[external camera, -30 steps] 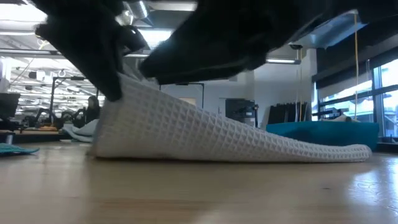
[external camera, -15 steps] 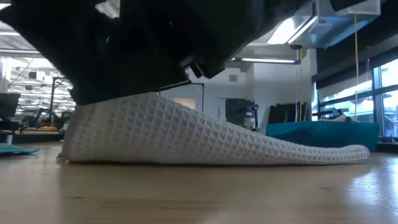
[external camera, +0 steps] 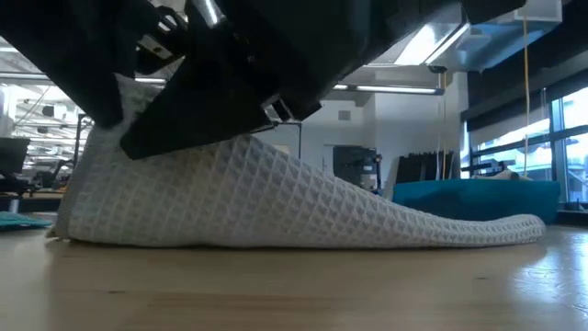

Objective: Fold microfiber towels
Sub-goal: Fold the grey microfiber cloth

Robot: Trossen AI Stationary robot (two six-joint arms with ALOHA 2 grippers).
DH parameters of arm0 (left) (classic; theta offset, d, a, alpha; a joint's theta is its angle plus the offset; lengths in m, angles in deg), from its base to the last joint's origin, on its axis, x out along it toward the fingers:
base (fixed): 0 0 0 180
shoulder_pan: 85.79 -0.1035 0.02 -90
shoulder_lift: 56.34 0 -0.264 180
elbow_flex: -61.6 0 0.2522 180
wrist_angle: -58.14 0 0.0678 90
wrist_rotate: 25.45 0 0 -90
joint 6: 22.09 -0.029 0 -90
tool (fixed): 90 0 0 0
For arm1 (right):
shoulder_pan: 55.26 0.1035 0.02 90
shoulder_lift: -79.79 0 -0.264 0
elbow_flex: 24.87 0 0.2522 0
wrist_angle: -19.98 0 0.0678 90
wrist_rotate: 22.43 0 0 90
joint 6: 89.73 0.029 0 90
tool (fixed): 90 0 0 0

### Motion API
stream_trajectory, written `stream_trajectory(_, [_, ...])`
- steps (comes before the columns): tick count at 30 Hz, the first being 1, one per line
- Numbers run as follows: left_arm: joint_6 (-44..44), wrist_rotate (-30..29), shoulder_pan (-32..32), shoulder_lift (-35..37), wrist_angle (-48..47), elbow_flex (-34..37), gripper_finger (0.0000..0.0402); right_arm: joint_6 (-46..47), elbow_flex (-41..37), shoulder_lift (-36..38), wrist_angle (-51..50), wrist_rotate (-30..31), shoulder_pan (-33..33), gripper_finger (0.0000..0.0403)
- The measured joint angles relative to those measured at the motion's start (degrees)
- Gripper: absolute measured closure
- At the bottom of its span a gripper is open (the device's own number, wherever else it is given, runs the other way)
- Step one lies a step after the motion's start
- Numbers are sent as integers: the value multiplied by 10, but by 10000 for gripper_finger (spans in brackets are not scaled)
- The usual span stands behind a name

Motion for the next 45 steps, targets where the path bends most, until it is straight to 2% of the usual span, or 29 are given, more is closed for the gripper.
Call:
stream_trajectory(3, [-22,-6,0,0,-15,0,394,0,0,0,-10,-23,0,393])
stream_trajectory(11, [-30,-75,3,33,-131,1,349,-4,0,0,-35,-98,21,395])
stream_trajectory(15, [-32,-64,8,35,-129,1,330,-5,0,0,-44,-124,30,392])
stream_trajectory(20, [-33,-14,25,22,-126,1,313,-3,0,0,-56,-120,45,387])
stream_trajectory(26, [-33,-11,57,6,-124,4,295,-6,0,13,-73,-53,62,395])
stream_trajectory(29, [-56,-11,72,3,-104,23,286,-2,0,27,-90,-19,69,386])
stream_trajectory(32, [-93,-36,85,2,-61,53,274,-7,-1,28,-93,-2,75,385])
stream_trajectory(39, [-189,-91,105,2,53,121,238,-1,-1,30,-94,23,75,394])
stream_trajectory(45, [-209,-137,98,5,155,190,218,-2,0,30,-87,27,75,384])
